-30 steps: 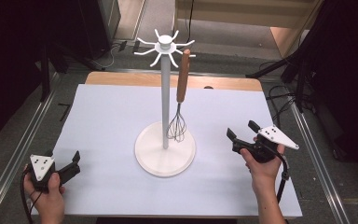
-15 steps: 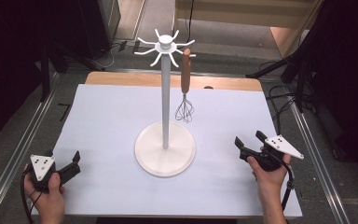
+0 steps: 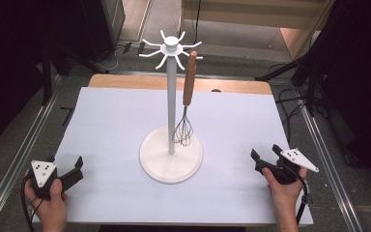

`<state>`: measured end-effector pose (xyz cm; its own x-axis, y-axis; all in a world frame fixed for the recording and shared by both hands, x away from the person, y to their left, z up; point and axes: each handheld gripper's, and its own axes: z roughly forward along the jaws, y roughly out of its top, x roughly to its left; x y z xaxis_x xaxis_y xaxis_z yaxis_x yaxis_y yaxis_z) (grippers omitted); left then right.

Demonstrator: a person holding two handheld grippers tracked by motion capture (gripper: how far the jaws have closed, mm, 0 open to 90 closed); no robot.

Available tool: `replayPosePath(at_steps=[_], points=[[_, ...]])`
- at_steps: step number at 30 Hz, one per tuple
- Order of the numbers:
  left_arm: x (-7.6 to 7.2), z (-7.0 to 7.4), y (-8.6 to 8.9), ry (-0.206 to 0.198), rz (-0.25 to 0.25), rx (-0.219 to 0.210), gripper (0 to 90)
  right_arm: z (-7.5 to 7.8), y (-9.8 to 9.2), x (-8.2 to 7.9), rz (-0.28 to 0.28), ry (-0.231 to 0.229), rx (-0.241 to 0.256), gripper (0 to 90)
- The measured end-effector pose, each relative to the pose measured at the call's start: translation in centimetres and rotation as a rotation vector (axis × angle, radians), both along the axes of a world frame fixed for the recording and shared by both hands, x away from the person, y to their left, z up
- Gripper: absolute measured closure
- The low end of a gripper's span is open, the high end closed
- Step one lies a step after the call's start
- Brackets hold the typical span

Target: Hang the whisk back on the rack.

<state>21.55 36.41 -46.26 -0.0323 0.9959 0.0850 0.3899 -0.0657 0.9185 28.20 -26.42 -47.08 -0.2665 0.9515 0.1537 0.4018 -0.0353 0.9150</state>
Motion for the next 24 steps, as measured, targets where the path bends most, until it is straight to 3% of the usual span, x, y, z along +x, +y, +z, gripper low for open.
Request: replayPosePath(at_steps=[24], points=[[0.0, 0.0, 0.1, 0.002, 0.000, -0.009, 14.5, -1.3, -4.3, -3.4, -0.079, 0.042, -0.069, 13.5]])
